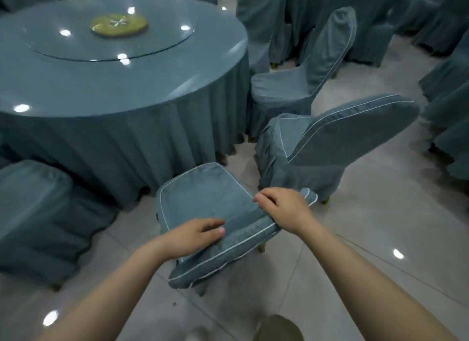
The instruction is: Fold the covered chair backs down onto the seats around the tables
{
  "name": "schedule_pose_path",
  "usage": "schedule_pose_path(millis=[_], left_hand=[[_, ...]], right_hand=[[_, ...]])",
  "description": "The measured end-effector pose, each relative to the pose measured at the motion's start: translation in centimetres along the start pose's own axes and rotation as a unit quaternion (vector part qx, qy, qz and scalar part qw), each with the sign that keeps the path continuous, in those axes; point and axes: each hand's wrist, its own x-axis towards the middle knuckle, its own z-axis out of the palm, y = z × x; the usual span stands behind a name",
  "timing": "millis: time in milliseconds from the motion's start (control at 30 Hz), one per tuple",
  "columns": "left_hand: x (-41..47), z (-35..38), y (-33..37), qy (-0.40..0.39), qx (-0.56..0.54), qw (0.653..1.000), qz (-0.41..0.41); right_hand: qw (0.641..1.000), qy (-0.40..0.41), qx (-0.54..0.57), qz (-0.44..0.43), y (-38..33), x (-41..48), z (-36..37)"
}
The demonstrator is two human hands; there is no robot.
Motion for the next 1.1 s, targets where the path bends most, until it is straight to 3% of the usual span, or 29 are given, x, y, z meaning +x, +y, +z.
schedule_pose_path(millis=[100,200,267,367,667,1100], left_hand=[[-0.4,2.7,0.5,0.029,-0.043,0.999,-0.016],[-0.8,4.7,1.3,0.115,-0.085,0.988,-0.054],[-1.1,5.7,1.6,0.173,-0.064,0.980,-0.074],[-2.0,7.0,2.1,0.224,0.008,0.969,-0.108],[-1.8,7.0,2.5,0.300,0.079,0.937,-0.163],[-5.3,3.0,-2.0,0.288,0.084,0.937,-0.177]], right_hand=[[0.996,-0.022,-0.004,-0.085,0.8,-0.4,0.0],[0.977,-0.067,0.011,-0.204,2.7,-0.9,-0.8],[0.961,-0.105,-0.053,-0.251,3.9,-0.4,-1.0],[0.949,-0.088,-0.083,-0.291,4.6,0.1,-0.4],[0.939,0.040,-0.111,-0.324,3.6,0.6,0.7],[0.949,0.025,-0.077,-0.306,-2.2,1.6,4.1]])
